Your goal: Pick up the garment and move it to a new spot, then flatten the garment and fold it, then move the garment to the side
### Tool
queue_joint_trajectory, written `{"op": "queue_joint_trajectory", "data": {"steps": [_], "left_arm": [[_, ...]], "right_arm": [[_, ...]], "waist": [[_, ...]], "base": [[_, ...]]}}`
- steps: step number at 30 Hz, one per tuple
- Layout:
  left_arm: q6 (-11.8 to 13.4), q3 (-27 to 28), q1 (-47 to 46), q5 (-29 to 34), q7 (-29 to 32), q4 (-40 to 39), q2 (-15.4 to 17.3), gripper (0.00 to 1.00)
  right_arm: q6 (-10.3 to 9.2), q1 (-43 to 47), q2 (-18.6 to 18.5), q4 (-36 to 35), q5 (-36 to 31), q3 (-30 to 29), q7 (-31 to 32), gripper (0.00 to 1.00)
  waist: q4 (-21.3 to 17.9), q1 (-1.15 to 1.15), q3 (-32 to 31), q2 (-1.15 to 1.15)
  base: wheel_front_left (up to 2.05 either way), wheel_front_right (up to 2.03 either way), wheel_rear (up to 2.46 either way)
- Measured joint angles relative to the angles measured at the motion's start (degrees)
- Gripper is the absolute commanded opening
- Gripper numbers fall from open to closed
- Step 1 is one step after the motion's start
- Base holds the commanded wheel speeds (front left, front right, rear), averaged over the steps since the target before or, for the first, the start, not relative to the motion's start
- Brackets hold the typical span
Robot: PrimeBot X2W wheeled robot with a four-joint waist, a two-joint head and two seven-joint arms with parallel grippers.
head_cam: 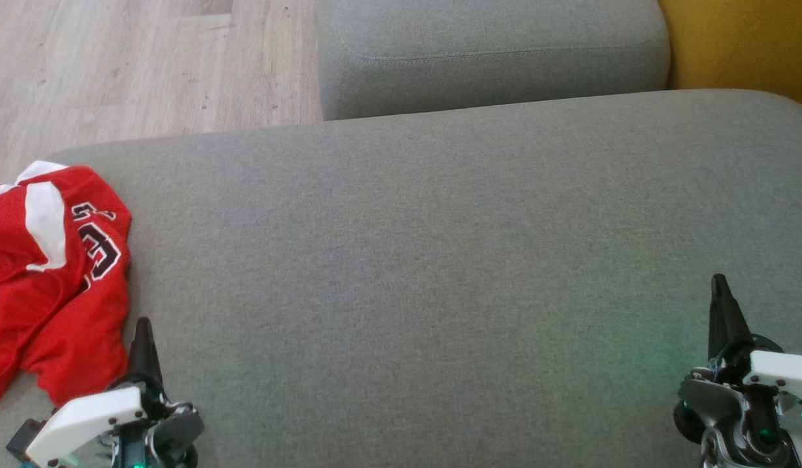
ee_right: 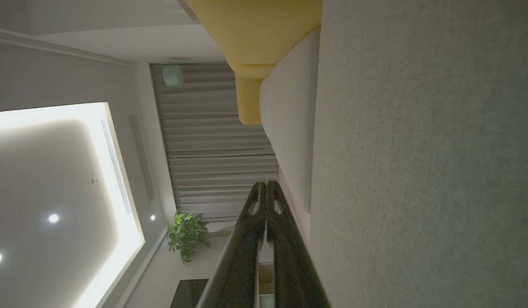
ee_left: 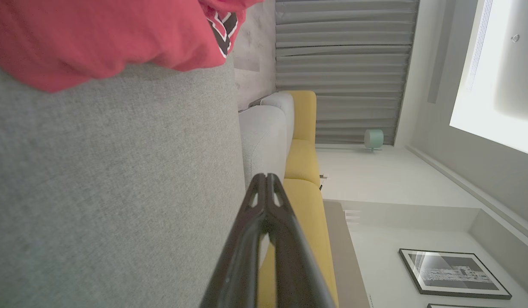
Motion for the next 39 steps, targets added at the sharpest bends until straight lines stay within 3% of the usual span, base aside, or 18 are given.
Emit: {"op": "queue_joint_trajectory", "data": {"steps": [39], "left_arm": [[0.0, 0.0, 0.0, 0.0, 0.0, 0.0, 0.0, 0.0]], "right_arm": [[0.0, 0.0, 0.0, 0.0, 0.0, 0.0, 0.0, 0.0]], "waist": [[0.0, 0.0, 0.0, 0.0]], "base": [[0.0, 0.0, 0.0]]}}
